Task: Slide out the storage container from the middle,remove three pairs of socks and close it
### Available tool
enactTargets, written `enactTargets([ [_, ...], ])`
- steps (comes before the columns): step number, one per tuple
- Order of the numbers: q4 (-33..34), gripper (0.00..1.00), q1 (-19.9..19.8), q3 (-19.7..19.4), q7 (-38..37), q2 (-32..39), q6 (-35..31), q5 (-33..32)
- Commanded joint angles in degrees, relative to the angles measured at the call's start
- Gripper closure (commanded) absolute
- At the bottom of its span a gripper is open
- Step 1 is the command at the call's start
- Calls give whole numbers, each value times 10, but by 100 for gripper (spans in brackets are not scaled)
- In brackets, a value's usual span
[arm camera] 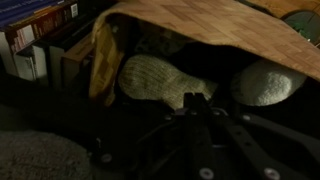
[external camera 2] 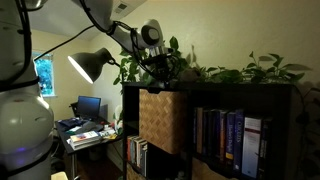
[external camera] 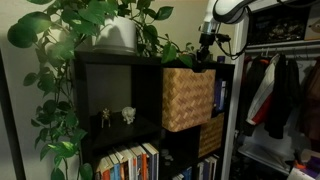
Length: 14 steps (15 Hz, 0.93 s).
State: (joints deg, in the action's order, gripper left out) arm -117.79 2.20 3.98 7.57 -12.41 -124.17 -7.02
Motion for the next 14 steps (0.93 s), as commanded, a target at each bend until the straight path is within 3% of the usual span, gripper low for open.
enactTargets([
  [1, 8, 94, 3, -5, 10, -8, 15, -4],
  [2, 7, 68, 6, -8, 23, -1, 10, 5],
  [3, 4, 68, 5, -8, 24, 2, 2, 2],
  [5, 1, 58, 4, -10, 33, 16, -11, 3],
  [14, -6, 2, -1, -18, 67, 76, -78, -3],
])
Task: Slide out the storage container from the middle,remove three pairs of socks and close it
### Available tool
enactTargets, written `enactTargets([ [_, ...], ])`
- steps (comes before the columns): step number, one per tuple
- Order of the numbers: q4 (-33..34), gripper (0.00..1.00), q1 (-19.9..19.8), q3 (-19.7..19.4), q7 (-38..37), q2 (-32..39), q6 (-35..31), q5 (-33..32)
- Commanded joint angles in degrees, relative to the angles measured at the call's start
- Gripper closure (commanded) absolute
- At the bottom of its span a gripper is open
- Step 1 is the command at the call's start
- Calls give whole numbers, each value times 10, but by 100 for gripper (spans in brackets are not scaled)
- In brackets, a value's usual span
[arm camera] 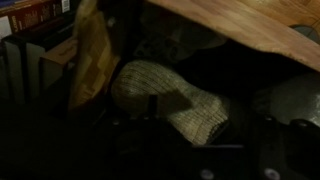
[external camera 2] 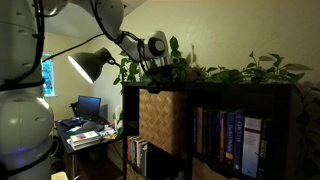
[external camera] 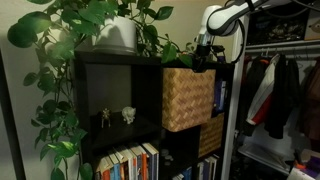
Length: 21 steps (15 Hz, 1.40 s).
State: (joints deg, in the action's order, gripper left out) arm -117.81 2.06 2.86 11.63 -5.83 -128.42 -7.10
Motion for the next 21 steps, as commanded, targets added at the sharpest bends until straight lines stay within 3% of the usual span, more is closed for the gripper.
enactTargets([
  [1, -8, 1, 0, -7, 32, 12, -38, -5],
  [19, -35, 0, -8, -13, 31, 56, -79, 10],
  [21, -33, 27, -7, -13, 25, 55, -66, 5],
])
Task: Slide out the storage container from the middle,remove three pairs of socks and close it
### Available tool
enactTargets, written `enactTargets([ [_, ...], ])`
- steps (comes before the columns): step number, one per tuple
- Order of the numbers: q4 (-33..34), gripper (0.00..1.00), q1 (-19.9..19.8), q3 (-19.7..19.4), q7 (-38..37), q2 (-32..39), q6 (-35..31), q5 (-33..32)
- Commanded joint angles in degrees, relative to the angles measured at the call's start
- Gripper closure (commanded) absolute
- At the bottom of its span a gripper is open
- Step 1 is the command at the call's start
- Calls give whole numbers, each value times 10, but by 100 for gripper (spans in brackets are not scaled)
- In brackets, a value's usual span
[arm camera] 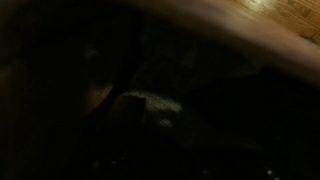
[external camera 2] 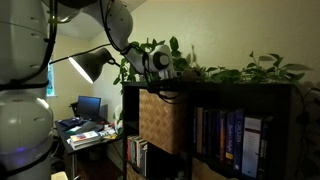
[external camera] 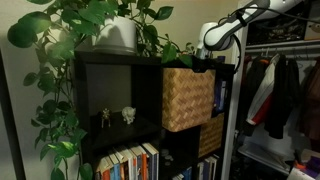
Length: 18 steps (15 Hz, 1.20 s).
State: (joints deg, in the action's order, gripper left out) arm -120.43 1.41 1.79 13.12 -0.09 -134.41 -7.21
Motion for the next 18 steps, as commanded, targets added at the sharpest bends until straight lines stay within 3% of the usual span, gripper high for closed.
enactTargets([
  [1, -6, 33, -1, -2, 10, -5, 1, 7],
  [10, 6, 93, 4, 1, 23, -41, 72, 30],
  [14, 16, 100, 8, 3, 28, -65, 105, 39],
  [18, 30, 96, 13, 3, 37, -87, 126, 44],
])
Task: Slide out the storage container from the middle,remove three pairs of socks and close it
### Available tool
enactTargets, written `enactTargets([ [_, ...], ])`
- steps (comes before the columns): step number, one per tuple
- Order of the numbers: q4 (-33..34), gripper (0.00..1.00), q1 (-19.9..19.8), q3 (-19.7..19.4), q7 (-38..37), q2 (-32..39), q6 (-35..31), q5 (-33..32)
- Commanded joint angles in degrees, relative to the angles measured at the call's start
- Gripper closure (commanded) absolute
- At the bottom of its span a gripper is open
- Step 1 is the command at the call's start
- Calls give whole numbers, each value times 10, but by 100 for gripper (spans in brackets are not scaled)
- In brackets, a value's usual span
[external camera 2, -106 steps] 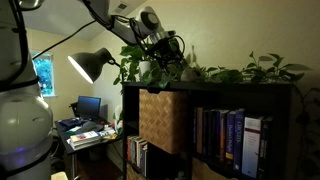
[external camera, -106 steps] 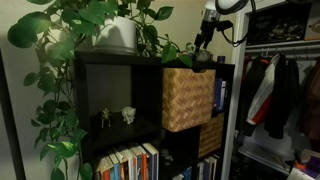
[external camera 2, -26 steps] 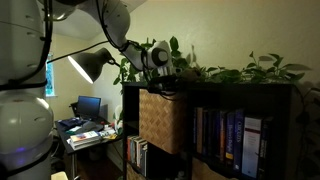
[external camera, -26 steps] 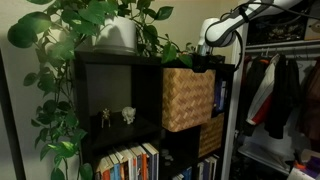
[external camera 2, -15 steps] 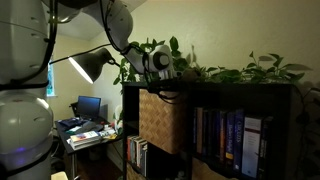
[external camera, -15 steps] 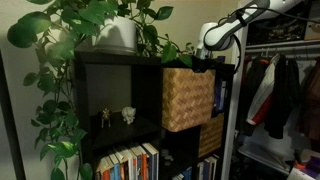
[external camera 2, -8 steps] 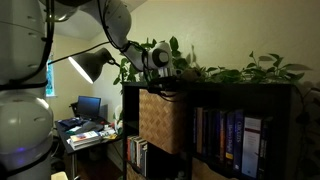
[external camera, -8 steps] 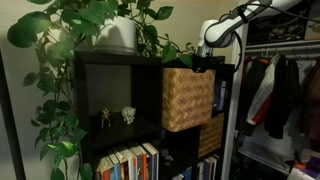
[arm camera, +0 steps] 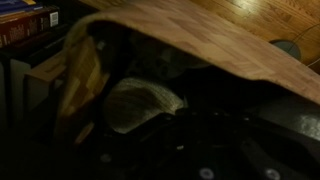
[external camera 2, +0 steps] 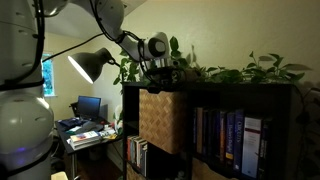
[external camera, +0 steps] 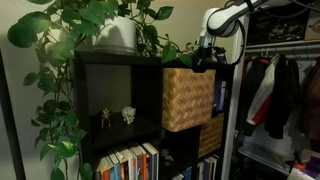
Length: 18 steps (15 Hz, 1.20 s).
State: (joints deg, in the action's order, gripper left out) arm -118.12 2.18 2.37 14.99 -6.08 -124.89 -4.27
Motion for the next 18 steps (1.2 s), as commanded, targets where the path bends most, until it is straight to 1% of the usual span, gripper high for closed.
enactTargets([
  [1, 11, 95, 6, -2, 18, -32, 34, 10],
  [5, 22, 96, 9, -3, 22, -43, 39, 11],
  [7, 19, 96, 9, -2, 15, -40, 25, 5],
  [8, 17, 71, 9, -1, 11, -37, 22, 3],
  [9, 15, 71, 10, -2, 11, -31, 20, 9],
  [10, 13, 67, 10, -2, 10, -28, 18, 12],
  [15, 1, 36, 13, 0, 12, -3, -4, 35],
  [16, 0, 28, 14, 0, 17, 2, -9, 40],
  [18, 2, 16, 14, 2, 14, 18, -18, 38],
])
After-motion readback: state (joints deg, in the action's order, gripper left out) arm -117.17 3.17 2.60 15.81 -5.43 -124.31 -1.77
